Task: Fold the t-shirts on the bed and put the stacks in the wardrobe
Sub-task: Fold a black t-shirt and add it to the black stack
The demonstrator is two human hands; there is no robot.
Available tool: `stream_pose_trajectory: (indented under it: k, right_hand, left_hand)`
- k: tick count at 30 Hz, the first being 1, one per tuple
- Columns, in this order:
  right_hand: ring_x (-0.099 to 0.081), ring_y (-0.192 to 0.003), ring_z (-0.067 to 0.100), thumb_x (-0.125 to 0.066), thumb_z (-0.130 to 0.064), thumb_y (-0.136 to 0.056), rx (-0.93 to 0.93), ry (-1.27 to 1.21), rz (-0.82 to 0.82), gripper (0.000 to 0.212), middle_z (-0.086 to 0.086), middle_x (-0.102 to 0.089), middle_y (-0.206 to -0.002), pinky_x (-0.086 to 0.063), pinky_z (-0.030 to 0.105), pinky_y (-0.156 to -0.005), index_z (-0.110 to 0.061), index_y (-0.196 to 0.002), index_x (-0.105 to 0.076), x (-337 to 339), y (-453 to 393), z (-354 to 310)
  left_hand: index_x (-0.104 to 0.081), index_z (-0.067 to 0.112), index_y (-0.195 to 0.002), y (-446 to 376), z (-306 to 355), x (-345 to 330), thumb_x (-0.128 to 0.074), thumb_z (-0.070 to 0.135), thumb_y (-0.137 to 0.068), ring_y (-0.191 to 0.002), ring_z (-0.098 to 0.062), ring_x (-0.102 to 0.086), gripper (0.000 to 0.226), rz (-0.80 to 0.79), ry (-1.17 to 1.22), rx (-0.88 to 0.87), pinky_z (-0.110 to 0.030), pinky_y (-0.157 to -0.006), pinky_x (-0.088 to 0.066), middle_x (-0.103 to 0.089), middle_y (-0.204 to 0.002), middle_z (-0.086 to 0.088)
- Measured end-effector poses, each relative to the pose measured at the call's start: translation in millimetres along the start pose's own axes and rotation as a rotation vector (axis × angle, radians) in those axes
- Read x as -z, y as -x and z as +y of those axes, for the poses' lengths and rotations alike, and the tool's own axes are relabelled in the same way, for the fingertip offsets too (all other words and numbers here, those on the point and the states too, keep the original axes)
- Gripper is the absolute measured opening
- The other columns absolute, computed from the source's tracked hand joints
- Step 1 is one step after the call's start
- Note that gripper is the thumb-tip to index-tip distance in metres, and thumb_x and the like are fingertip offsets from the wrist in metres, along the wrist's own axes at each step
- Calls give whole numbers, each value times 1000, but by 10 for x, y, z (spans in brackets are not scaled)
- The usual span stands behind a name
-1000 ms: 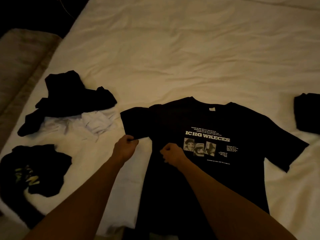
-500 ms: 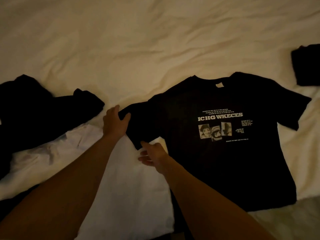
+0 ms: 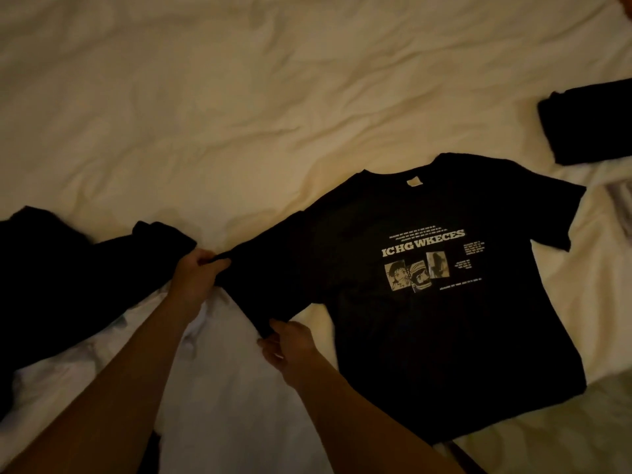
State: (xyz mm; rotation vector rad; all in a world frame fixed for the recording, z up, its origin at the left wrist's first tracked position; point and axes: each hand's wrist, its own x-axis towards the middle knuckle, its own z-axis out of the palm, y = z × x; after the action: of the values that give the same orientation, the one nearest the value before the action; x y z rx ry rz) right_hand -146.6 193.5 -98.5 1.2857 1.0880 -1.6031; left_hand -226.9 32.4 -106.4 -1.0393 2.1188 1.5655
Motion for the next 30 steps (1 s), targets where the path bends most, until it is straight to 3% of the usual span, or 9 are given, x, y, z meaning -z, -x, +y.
stream_pose_trajectory:
  k: [6, 10, 12, 17, 20, 23, 26, 28, 30]
  right_hand:
    - [-67, -85, 17, -48, -12, -101, 37, -74, 19, 27, 8, -66, -102, -52, 26, -67, -7, -125, -57, 42, 164, -120]
    - [-66, -88, 21, -46, -5, -100, 87, -146, -5, 15, 10, -65, -98, -52, 30, -79, -17, -99, -56, 119, 388, -171]
    - [-64, -81, 21, -46, -5, -100, 113, -201, -11, 17, 11, -65, -89, -53, 30, -75, -17, -93, -56, 193, 451, -222]
    - [-59, -65, 16, -53, -9, -98, 125, -344, -4, 16, 9, -64, -74, -52, 25, -59, -2, -106, -66, 602, 564, -578]
    - [-58, -67, 17, -57, -13, -97, 103, -379, -17, 16, 8, -64, -77, -51, 26, -59, -6, -107, -67, 1044, 612, -897]
    - [-57, -66, 18, -54, -18, -99, 77, -430, 16, 15, 9, -64, -77, -48, 28, -61, -8, -104, -64, 1533, 469, -1163]
    - [-60, -76, 21, -49, -33, -102, 60, -377, 36, 27, 12, -67, -88, -47, 31, -65, -9, -105, -63, 2053, 225, -1346]
    - [-62, -80, 21, -49, -40, -101, 30, -267, 79, 33, 12, -68, -93, -48, 32, -66, -10, -106, -62, 2346, 91, -1386]
    - [-62, -73, 19, -50, -36, -101, 21, -131, 129, 30, 10, -68, -90, -49, 30, -63, -10, -109, -62, 2561, -6, -1419]
  left_hand:
    - [-61, 10, -106, 121, 127, -167, -63, 12, -95, -84, -17, -60, 11, 79, 166, -78, -27, -70, -49, -62, -94, -4]
    - [-61, 18, -113, 367, 354, -424, -63, 14, -94, -85, -18, -64, 19, 55, 233, -206, -33, -76, -52, -66, -95, -4]
    - [-62, 22, -112, 491, 528, -619, -64, 16, -93, -82, -20, -65, 20, 53, 202, -281, -35, -74, -51, -66, -91, -9]
    - [-63, 21, -110, 761, 996, -1293, -62, 17, -94, -64, -10, -57, 16, 35, 131, -428, -25, -58, -45, -59, -77, 0]
    - [-62, 25, -112, 898, 1205, -1797, -62, 20, -95, -85, -3, -62, 18, 15, 119, -470, -13, -66, -45, -65, -97, 4]
    - [-52, 25, -131, 1010, 1332, -2326, -61, 23, -96, -87, 2, -58, 36, -148, -1, -481, -12, -67, -44, -60, -103, 7]
    - [-25, 27, -153, 1087, 1283, -2823, -65, 32, -94, -116, -10, -51, 72, -451, -281, -403, -27, -93, -48, -49, -132, 3]
    - [-27, 26, -154, 1140, 1167, -3027, -64, 33, -94, -126, -17, -48, 71, -495, -399, -356, -35, -104, -44, -44, -142, 0]
    - [-36, 24, -150, 1162, 1046, -3145, -62, 31, -95, -122, -16, -51, 61, -450, -417, -297, -33, -102, -46, -48, -139, 0]
